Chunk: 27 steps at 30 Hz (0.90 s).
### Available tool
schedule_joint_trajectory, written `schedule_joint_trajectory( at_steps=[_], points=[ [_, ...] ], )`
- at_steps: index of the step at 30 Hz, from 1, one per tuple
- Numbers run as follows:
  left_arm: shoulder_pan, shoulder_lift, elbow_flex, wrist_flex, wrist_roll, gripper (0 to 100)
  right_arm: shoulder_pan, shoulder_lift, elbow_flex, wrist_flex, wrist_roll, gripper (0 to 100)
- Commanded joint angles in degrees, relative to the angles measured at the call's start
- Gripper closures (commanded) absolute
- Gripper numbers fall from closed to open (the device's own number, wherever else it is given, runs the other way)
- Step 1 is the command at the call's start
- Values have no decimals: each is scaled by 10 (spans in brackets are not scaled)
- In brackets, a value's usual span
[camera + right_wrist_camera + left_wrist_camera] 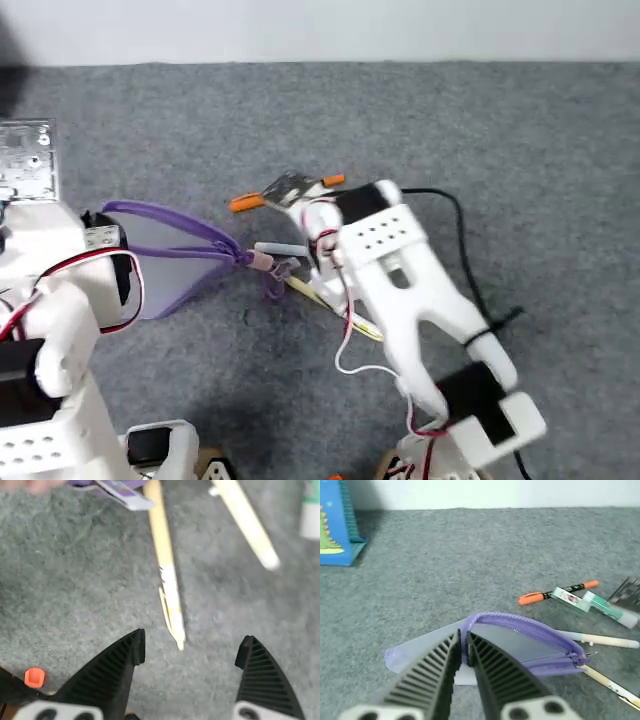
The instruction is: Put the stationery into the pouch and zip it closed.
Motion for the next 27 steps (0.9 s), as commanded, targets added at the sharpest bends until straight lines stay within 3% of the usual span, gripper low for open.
schedule_joint_trajectory(
  at_steps=[1, 14, 21, 27],
  points=[
    [-19, 2, 8, 23, 4, 987, -25, 26, -30, -40, -2, 703],
    [-20, 2, 8, 23, 6, 987, -47, 194, -55, -167, -2, 717],
    [-20, 2, 8, 23, 7, 987, -47, 301, -201, -58, -2, 995],
    [-20, 2, 8, 23, 7, 987, -44, 311, -271, 61, -2, 988]
  ],
)
